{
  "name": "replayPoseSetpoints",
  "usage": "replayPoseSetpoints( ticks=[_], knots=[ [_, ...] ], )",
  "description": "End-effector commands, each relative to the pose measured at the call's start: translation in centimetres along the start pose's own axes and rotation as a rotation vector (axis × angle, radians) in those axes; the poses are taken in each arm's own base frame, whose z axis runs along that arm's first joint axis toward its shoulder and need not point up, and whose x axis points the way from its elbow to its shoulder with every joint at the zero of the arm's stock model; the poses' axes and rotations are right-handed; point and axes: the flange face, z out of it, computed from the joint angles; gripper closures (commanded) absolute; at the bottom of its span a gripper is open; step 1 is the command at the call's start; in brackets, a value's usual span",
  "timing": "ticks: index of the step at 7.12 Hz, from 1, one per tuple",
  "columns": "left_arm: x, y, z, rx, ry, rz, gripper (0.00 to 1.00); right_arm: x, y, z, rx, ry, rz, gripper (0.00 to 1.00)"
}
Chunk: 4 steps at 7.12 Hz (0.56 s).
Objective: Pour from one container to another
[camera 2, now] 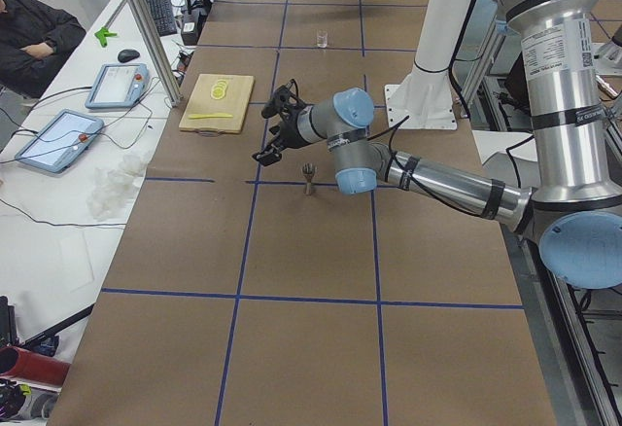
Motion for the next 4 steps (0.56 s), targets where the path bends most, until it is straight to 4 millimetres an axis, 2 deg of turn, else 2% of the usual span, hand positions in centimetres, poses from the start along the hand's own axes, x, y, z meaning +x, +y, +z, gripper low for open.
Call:
replayPoseSetpoints(
  ticks=[1,2,4],
  knots=[
    [0.7,2.2,-1.3,0.117,-0.015,0.006,0.00,0.1,0.1,0.1,-0.002,-0.001,0.003,0.00],
    [1.3,2.9,-0.9,0.139,-0.025,0.012,0.00,0.1,0.2,0.1,-0.003,-0.001,0.004,0.00],
    [3.8,4.5,0.7,0.167,-0.012,-0.005,0.00,0.3,0.5,0.3,-0.008,0.001,0.008,0.00]
  ],
)
